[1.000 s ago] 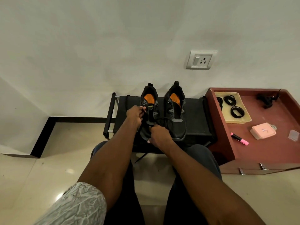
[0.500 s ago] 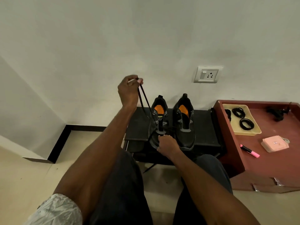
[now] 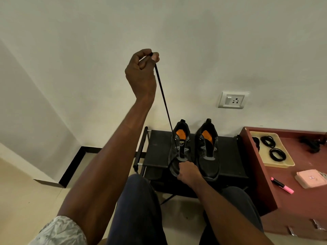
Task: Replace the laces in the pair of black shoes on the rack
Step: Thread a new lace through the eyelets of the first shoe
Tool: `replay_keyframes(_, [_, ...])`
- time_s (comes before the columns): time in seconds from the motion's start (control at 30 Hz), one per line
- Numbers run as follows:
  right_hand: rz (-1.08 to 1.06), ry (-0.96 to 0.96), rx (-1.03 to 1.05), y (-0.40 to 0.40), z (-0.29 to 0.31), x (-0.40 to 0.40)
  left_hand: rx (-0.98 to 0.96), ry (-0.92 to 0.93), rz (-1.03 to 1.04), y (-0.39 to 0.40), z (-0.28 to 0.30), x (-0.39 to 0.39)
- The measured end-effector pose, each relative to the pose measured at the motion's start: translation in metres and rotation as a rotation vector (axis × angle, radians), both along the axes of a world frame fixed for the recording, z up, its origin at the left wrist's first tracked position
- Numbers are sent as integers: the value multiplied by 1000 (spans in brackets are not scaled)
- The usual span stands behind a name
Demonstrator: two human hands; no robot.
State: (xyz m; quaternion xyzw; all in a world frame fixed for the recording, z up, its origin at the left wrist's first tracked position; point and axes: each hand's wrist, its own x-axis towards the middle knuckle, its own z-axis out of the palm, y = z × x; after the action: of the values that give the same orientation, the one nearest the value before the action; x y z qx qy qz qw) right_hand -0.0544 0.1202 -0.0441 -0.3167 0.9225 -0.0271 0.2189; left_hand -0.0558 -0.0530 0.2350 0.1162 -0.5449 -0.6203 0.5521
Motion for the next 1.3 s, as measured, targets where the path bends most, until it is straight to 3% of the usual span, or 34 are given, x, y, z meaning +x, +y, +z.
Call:
replay_keyframes(0.23, [26, 2, 23, 0, -1, -3, -30, -37, 25, -4, -4, -1])
replay_keyframes(0.37, [45, 8, 29, 2, -1, -7, -5, -199, 212, -22, -42, 3])
replay_keyframes(0.47, [56, 19, 15, 4, -4, -9, 132, -651, 434, -28, -103, 10])
replay_keyframes(0.57, [76, 46, 28, 4, -4, -8, 265, -1173, 403, -17, -171, 27])
replay_keyframes(0.63, [89, 51, 17, 5, -4, -8, 61, -1385, 267, -10, -219, 35])
replay_keyframes(0.7, [101, 54, 12, 6, -2, -9, -199, -1534, -83, 2, -253, 38])
replay_keyframes(0.73, [105, 53, 17, 7, -1, -9, -230, -1580, -283, 8, -269, 39])
replay_keyframes(0.8, [99, 43, 13, 8, 0, -10, -154, -1568, -600, 28, -282, 45])
replay_keyframes(0.83, [93, 36, 1, 8, 0, -10, -195, -1543, -658, 34, -286, 48])
replay_keyframes(1.07, [-40, -6, -112, 15, 0, -8, -215, -1483, -620, 44, -299, 55])
replay_keyframes(1.17, [-230, -86, -336, 17, -3, -4, -71, -1438, -658, 46, -290, 56])
replay_keyframes(1.3, [-635, -337, -717, 20, -1, 8, 179, -1339, -1022, 43, -275, 67])
